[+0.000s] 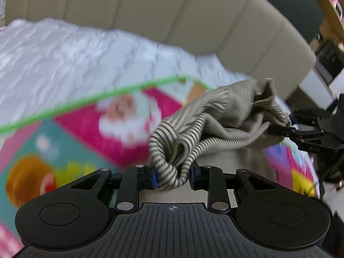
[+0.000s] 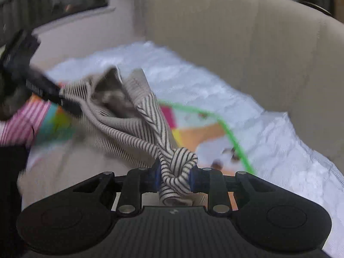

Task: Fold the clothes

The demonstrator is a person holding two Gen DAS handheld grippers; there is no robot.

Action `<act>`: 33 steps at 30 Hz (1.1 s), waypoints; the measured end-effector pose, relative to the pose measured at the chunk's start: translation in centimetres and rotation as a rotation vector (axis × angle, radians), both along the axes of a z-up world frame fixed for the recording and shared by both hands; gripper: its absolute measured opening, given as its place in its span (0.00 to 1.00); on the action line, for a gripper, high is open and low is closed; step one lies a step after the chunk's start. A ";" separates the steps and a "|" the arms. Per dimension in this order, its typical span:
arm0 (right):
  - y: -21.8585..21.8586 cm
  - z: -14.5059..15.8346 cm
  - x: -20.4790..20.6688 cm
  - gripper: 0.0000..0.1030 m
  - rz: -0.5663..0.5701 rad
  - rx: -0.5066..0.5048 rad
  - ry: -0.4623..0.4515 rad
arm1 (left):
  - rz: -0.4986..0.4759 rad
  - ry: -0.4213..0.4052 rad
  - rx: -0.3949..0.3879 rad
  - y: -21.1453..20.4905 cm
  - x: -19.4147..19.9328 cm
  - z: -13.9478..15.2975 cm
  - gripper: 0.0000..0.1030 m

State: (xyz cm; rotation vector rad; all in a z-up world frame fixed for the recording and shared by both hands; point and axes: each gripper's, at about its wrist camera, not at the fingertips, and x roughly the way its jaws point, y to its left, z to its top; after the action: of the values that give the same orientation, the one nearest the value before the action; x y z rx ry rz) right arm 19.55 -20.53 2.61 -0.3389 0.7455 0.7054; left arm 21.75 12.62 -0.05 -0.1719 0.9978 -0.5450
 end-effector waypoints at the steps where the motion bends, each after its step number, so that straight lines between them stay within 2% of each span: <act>1: 0.2 -0.3 -1.1 0.23 0.017 -0.034 0.001 | -0.008 0.013 0.017 0.0 -1.2 0.1 0.33; 5: 0.8 -1.7 -5.4 0.27 0.067 -0.179 0.012 | -0.029 0.076 0.063 0.5 -5.6 0.4 0.44; 9: -0.4 -1.9 -7.9 0.35 0.071 -0.199 0.067 | -0.026 0.097 0.035 1.9 -8.9 1.5 0.64; 11: -1.7 -1.7 -9.0 0.41 0.049 -0.167 0.098 | -0.018 0.097 0.021 2.6 -10.4 2.0 0.71; 13: -3.1 -1.3 -9.7 0.63 0.016 -0.117 0.137 | 0.007 0.113 -0.011 2.9 -10.7 1.9 0.76; 15: -4.4 -0.9 -9.6 0.73 -0.022 -0.036 0.200 | 0.037 0.132 -0.050 3.2 -10.8 1.6 0.83; 19: -6.1 -0.7 -8.7 0.76 -0.146 0.154 0.269 | 0.124 0.185 -0.158 2.8 -9.9 -0.1 0.89; 21: -6.3 -1.2 -7.6 0.76 -0.226 0.239 0.293 | 0.166 0.205 -0.154 1.9 -9.1 -1.4 0.89; 23: -5.9 -2.8 -6.3 0.76 -0.296 0.281 0.311 | 0.201 0.220 -0.133 1.0 -8.3 -2.7 0.89; 26: -4.6 -5.6 -4.8 0.76 -0.348 0.279 0.341 | 0.237 0.238 -0.080 -0.1 -7.2 -4.6 0.86; 28: -3.7 -7.4 -4.2 0.74 -0.363 0.261 0.361 | 0.242 0.239 -0.058 -0.6 -7.0 -5.2 0.74; 29: -3.3 -8.0 -4.2 0.70 -0.356 0.251 0.364 | 0.245 0.240 -0.047 -0.9 -6.9 -5.5 0.71; 30: -2.8 -8.5 -4.2 0.55 -0.349 0.240 0.368 | 0.230 0.223 -0.025 -1.3 -7.0 -5.4 0.64; 31: -2.5 -8.6 -4.3 0.48 -0.336 0.225 0.357 | 0.214 0.206 -0.002 -1.7 -7.2 -5.3 0.55; 33: -2.1 -8.2 -4.6 0.36 -0.308 0.216 0.332 | 0.176 0.172 0.030 -2.3 -7.7 -4.5 0.41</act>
State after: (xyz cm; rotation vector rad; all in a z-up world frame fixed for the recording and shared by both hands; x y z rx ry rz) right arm 14.93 -22.68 -5.60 0.0946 1.0001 0.5470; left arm 14.06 10.30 -4.55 -0.2800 1.1449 -0.3586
